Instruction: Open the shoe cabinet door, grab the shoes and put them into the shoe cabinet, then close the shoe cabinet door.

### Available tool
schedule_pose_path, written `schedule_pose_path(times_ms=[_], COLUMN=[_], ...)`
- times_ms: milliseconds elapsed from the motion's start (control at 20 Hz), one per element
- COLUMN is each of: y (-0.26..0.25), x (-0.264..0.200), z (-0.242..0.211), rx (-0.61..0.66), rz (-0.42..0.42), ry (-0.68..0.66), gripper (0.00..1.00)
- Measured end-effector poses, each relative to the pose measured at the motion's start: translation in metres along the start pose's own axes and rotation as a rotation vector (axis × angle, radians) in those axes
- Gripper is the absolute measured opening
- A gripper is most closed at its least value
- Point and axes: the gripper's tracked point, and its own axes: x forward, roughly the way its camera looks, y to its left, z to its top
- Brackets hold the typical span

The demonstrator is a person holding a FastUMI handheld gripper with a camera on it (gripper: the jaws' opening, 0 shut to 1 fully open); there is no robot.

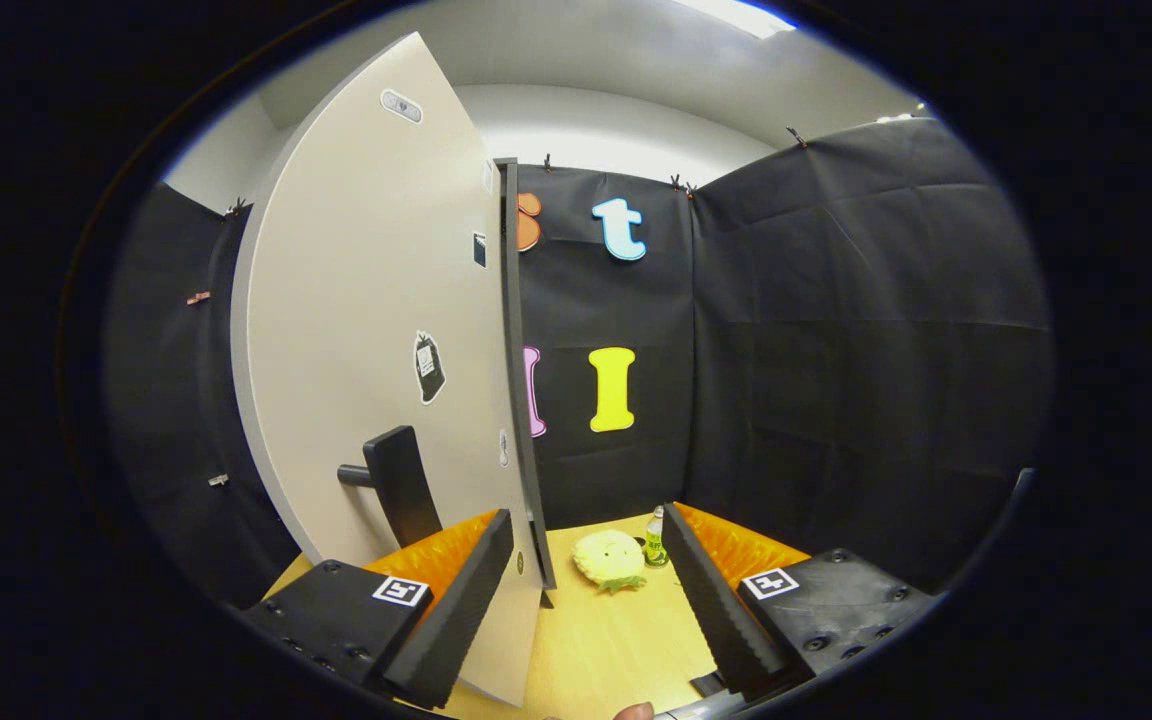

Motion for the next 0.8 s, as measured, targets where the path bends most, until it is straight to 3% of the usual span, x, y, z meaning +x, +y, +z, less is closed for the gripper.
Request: schedule_pose_path(times_ms=[300, 800], y=[0.060, 0.176], x=[0.002, 0.031], z=[-0.002, -0.012], rx=[-0.011, -0.014], rz=[0.048, 0.205], ry=[-0.007, 0.006], gripper=[0.98, 0.98])
